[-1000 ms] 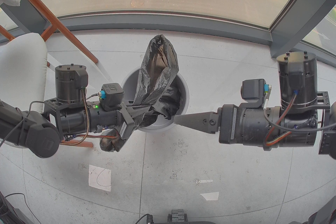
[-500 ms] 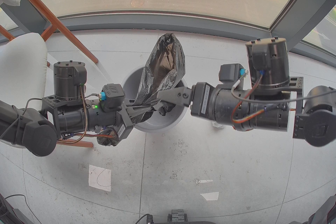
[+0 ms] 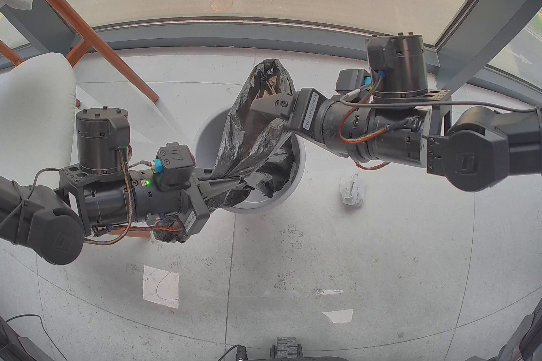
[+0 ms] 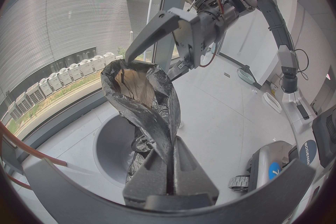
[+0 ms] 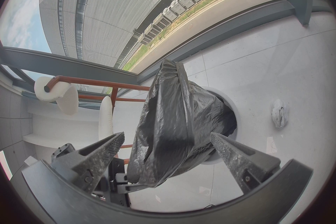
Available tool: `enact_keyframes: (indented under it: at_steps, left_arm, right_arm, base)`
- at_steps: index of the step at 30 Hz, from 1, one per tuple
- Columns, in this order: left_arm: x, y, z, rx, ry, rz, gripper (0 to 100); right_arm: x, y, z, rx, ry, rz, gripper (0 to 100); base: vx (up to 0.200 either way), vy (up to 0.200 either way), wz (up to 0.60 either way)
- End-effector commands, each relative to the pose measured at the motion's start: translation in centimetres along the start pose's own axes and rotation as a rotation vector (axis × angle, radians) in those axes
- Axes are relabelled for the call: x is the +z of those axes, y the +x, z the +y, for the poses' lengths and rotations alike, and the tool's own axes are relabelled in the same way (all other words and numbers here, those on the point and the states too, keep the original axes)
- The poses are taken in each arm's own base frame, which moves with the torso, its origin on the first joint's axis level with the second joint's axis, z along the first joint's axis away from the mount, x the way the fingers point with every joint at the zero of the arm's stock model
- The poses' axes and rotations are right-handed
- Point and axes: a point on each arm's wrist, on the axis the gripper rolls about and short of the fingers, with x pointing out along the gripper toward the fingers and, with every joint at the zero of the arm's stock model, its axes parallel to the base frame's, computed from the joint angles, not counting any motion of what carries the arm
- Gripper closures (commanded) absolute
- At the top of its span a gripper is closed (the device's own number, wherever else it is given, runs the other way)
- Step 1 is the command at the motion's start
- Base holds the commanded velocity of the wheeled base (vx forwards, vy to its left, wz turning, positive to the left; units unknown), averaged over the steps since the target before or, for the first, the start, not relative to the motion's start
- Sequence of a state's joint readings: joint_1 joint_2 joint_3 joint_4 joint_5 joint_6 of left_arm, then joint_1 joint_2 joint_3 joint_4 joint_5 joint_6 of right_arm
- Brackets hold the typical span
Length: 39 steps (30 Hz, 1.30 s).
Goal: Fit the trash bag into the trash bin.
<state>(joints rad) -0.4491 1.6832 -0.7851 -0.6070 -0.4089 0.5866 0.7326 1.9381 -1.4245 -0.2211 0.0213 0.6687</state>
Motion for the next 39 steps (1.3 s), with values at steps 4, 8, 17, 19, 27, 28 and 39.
enact_keyframes:
  at_steps: [4,8,17,19,27,28,39]
  left_arm:
    - [0.2,0.0,0.1,0.005,0.000,-0.006,100]
    - [0.1,0.1,0.1,0.006,0.000,-0.006,100]
    - [0.0,0.3,0.3,0.008,-0.044,0.003,100]
    - [-0.1,0.4,0.3,0.026,-0.065,0.018,100]
    - [-0.9,1.7,0.5,0.018,-0.079,0.036,100]
    - [-0.9,1.7,0.5,0.018,-0.079,0.036,100]
    - [-1.8,3.2,0.5,-0.001,-0.099,0.061,0]
  right_arm:
    - [-0.8,1.4,-0.3,-0.013,0.000,0.020,100]
    - [-0.9,1.2,-0.4,-0.021,0.002,0.019,100]
    - [-0.3,0.6,-0.9,-0.031,0.013,0.005,100]
    - [-0.4,0.8,-1.0,-0.033,0.013,0.007,100]
    - [-1.3,1.1,-1.8,-0.053,0.014,0.032,100]
    - [-1.3,1.1,-1.8,-0.053,0.014,0.032,100]
    - [-1.1,1.1,-4.8,-0.134,0.036,0.042,100]
  base:
    - [0.000,0.000,0.00]
    - [0.000,0.000,0.00]
    - [0.000,0.000,0.00]
    - [0.000,0.000,0.00]
    - [0.000,0.000,0.00]
    - [0.000,0.000,0.00]
    - [0.000,0.000,0.00]
